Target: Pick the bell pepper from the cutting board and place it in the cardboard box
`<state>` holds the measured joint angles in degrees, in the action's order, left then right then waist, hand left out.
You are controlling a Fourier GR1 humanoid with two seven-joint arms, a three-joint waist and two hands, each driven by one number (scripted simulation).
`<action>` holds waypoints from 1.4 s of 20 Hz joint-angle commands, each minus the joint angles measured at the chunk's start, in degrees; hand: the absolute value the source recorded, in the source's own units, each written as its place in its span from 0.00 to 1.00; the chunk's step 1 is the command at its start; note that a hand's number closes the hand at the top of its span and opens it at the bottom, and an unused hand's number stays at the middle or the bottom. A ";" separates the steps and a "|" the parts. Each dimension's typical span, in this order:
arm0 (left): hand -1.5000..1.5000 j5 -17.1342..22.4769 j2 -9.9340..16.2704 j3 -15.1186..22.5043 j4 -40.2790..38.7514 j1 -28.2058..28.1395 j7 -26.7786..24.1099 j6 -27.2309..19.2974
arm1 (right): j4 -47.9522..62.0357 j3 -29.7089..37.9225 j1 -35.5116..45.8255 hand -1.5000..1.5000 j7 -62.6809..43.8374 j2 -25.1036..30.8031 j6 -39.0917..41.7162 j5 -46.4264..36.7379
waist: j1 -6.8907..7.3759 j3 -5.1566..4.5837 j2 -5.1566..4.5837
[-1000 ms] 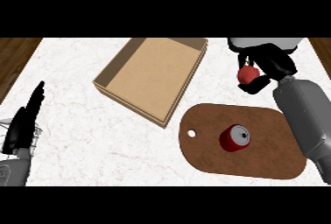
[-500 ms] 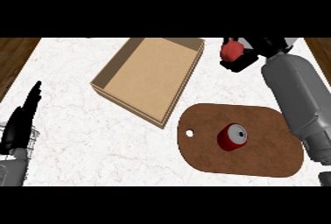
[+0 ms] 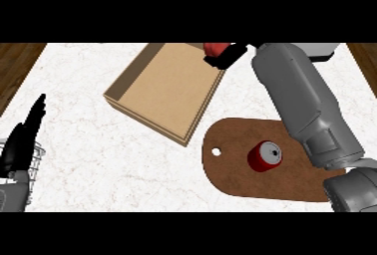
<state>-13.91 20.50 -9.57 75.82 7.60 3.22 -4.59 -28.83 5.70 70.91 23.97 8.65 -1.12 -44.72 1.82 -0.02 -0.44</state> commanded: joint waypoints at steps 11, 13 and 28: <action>0.50 -2.10 -2.84 2.34 -0.64 1.86 -1.20 -1.42 | 15.69 5.03 14.06 1.00 -10.03 -8.52 -3.47 3.32 | 2.98 -0.11 -1.24; 0.50 -2.62 -1.81 2.32 -1.64 6.10 1.61 -0.92 | 16.92 5.07 13.53 1.00 -9.18 -8.57 -5.76 2.94 | 2.92 -0.09 -1.60; 0.50 -1.72 -1.47 3.14 -0.44 6.73 0.24 1.66 | 24.98 7.19 12.42 0.00 -15.32 -8.65 -8.90 6.38 | 7.75 -0.10 -2.75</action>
<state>-15.44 18.66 -6.45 75.50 14.15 3.88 -3.15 -5.00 11.94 83.06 9.32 0.04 -10.38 -39.68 8.64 -0.12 -3.07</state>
